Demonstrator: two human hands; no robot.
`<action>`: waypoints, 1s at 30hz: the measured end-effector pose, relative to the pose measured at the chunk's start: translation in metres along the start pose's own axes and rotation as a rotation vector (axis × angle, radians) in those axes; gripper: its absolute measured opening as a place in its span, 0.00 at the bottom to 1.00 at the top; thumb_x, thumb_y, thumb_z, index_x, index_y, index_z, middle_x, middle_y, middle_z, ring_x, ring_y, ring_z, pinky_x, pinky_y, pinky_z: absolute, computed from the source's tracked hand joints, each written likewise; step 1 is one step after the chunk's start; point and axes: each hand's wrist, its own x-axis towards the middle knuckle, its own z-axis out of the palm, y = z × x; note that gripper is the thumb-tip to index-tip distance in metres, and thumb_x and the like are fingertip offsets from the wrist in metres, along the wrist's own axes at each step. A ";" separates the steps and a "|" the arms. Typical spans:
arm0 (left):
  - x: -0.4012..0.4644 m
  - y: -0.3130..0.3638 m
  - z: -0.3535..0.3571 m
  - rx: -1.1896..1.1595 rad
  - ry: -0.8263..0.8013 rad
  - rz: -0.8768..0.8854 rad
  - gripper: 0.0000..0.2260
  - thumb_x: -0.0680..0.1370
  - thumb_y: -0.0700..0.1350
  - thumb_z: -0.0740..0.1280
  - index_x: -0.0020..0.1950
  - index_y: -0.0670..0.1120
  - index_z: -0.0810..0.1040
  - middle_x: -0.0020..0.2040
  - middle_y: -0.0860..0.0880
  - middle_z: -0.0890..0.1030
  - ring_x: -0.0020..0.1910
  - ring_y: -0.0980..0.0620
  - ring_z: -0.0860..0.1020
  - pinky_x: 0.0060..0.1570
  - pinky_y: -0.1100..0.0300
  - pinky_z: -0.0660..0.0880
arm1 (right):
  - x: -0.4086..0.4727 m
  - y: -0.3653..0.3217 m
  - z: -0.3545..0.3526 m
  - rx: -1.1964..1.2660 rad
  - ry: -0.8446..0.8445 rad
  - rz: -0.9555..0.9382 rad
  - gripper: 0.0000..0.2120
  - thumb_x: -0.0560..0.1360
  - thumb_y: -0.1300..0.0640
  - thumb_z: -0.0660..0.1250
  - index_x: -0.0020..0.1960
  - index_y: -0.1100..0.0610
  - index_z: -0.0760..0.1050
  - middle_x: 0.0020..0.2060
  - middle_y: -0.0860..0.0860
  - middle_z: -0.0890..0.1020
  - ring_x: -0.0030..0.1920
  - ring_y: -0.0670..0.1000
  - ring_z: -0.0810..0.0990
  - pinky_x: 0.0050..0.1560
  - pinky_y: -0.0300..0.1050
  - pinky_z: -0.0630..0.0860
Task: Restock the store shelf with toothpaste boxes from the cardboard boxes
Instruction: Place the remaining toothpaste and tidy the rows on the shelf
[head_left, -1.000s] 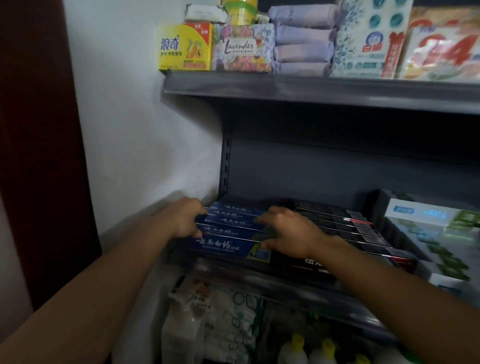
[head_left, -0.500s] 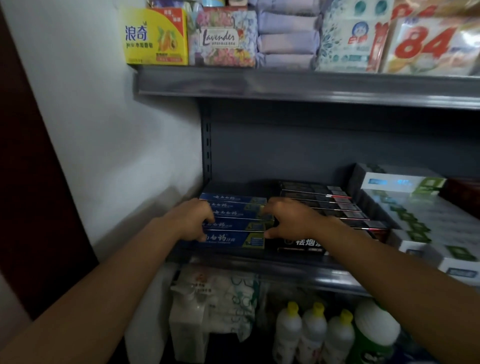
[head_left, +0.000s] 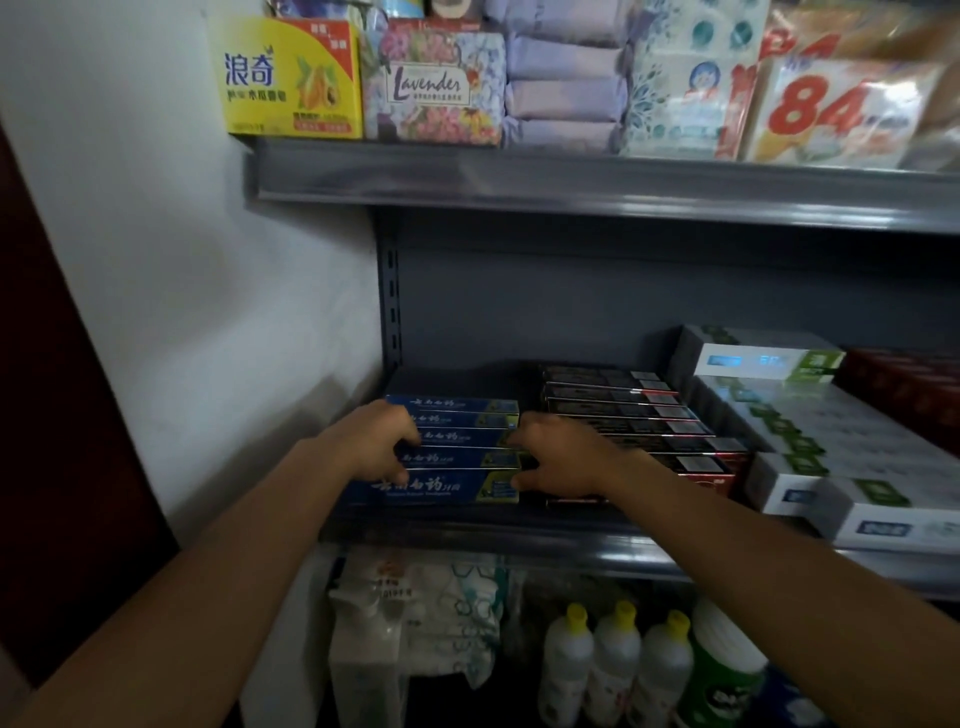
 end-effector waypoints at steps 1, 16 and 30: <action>0.000 -0.002 0.000 0.010 0.008 -0.005 0.25 0.71 0.45 0.75 0.66 0.45 0.76 0.61 0.48 0.79 0.58 0.49 0.77 0.59 0.55 0.74 | 0.001 -0.002 0.001 0.000 0.010 -0.006 0.19 0.74 0.48 0.68 0.60 0.57 0.75 0.59 0.54 0.74 0.60 0.55 0.73 0.58 0.49 0.73; -0.012 -0.020 0.003 0.052 0.046 -0.100 0.20 0.72 0.41 0.73 0.63 0.44 0.78 0.59 0.46 0.79 0.57 0.48 0.76 0.53 0.60 0.70 | 0.002 -0.006 -0.002 -0.018 0.033 -0.066 0.18 0.76 0.48 0.67 0.60 0.58 0.75 0.59 0.54 0.74 0.60 0.54 0.73 0.58 0.47 0.72; -0.009 -0.015 0.008 -0.022 0.097 -0.117 0.21 0.72 0.46 0.75 0.64 0.43 0.79 0.60 0.45 0.80 0.57 0.48 0.78 0.56 0.58 0.72 | 0.004 0.014 0.000 0.031 0.020 -0.081 0.18 0.72 0.52 0.72 0.59 0.57 0.78 0.56 0.53 0.76 0.57 0.52 0.73 0.57 0.46 0.72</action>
